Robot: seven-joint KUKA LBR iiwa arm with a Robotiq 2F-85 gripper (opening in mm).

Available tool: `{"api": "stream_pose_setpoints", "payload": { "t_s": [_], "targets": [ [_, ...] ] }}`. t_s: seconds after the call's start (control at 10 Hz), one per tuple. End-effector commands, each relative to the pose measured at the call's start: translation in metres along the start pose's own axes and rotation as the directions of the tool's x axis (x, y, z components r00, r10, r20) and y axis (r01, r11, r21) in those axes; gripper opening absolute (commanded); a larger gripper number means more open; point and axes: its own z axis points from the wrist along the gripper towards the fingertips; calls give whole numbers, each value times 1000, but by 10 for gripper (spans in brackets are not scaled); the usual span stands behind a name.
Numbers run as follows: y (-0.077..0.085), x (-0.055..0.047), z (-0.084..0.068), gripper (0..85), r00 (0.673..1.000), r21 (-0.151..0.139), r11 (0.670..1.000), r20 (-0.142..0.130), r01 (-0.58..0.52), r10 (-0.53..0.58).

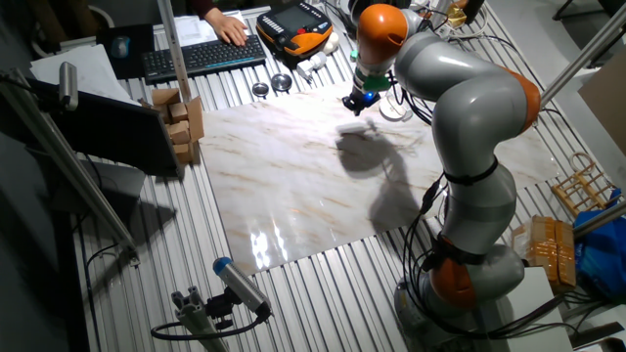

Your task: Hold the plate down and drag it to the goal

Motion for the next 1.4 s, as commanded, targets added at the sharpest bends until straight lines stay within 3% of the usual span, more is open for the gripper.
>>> {"api": "stream_pose_setpoints", "payload": {
  "t_s": [0.0,0.4,0.5,0.7,0.9,1.0,1.2,1.3],
  "targets": [
    [0,0,0,0,1000,1,1000,-1,4,-4],
    [0,0,0,0,1000,20,1000,0,19,-19],
    [0,0,0,0,1000,27,999,7,25,-26],
    [0,0,0,0,999,13,999,31,35,-35],
    [0,0,0,0,999,8,999,12,39,-39],
    [0,0,0,0,999,-3,999,18,44,-43],
    [0,0,0,0,999,1,999,-7,39,-39],
    [4,-1,-5,0,999,-11,999,-30,31,-31]
  ]
}}
